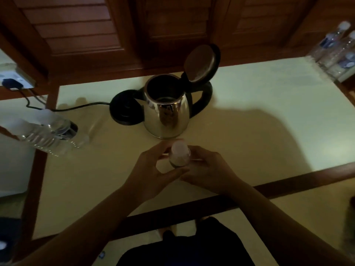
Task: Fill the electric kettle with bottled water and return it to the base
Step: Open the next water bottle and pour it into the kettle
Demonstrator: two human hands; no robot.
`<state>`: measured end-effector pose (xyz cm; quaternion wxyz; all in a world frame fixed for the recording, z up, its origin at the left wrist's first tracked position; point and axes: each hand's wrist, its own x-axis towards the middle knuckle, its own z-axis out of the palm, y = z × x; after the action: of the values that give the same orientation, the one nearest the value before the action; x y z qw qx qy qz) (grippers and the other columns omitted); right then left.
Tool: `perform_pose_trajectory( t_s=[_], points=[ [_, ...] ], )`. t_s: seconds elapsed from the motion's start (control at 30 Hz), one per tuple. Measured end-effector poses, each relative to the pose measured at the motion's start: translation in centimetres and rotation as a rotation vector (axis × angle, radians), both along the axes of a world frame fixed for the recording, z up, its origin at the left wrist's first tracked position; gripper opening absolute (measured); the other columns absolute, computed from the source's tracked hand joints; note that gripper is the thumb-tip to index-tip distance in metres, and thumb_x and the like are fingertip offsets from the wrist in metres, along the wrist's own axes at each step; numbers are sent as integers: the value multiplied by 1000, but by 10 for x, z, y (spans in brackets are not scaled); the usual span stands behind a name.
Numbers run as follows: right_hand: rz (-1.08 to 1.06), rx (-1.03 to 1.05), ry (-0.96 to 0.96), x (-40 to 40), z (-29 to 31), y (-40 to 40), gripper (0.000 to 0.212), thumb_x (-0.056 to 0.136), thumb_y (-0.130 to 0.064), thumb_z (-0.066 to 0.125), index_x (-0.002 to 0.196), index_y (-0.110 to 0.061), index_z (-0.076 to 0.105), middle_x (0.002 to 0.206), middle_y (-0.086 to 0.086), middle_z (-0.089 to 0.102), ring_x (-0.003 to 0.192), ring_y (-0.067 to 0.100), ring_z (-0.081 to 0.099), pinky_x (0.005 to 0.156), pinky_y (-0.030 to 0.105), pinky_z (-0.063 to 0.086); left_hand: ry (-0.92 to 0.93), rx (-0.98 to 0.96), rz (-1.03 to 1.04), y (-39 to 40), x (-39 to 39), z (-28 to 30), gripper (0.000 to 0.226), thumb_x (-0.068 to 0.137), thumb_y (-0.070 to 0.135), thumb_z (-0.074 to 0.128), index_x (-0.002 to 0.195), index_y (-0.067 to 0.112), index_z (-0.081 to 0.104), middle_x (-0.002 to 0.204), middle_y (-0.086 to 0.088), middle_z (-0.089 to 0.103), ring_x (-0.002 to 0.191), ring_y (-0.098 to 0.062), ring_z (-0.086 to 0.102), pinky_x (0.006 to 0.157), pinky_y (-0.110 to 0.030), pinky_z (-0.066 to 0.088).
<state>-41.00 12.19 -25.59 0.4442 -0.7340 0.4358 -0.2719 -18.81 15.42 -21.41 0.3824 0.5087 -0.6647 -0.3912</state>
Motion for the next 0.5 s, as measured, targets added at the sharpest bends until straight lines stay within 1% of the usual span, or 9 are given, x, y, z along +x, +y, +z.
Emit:
perform_pose_trajectory(
  t_s=[0.07,0.13,0.2,0.3,0.4,0.5],
  points=[
    [-56,4,12,-15,1,3,62,85,-31,90,141,-29,62,132,-14,71,122,6,68,101,45,58,43,2,2,-4,-13,3,64,78,42,85,136,32,60,126,20,69,119,-6,65,96,-28,55],
    [-127,23,-2,-34,3,7,56,87,-28,87,137,-37,63,130,-14,71,120,8,69,100,44,60,68,21,0,-12,-29,4,63,78,45,82,136,32,60,127,21,68,118,-5,65,94,-29,56],
    [-192,34,3,-58,5,9,53,91,-28,84,138,-38,63,131,-15,71,120,9,70,98,44,61,90,40,-7,-23,-49,5,62,78,42,83,135,32,60,126,22,68,117,-5,66,92,-32,58],
    [-290,23,48,-100,7,5,48,94,-37,79,139,-40,63,132,-21,69,119,2,68,95,42,62,94,18,-19,-43,-85,6,60,80,33,86,134,27,61,126,16,67,114,-12,67,86,-41,61],
    [-371,-6,62,-144,7,-2,47,94,-50,71,139,-40,63,132,-23,69,120,1,68,95,41,61,77,10,-38,-65,-129,7,58,81,27,88,132,28,61,124,15,66,112,-13,66,84,-42,61],
    [-406,-58,115,-198,6,-16,46,97,-49,69,142,-37,62,137,-23,66,127,-1,62,101,40,58,66,10,-44,-87,-178,10,56,81,26,87,131,33,61,124,14,67,111,-11,66,85,-43,61]
  ],
)
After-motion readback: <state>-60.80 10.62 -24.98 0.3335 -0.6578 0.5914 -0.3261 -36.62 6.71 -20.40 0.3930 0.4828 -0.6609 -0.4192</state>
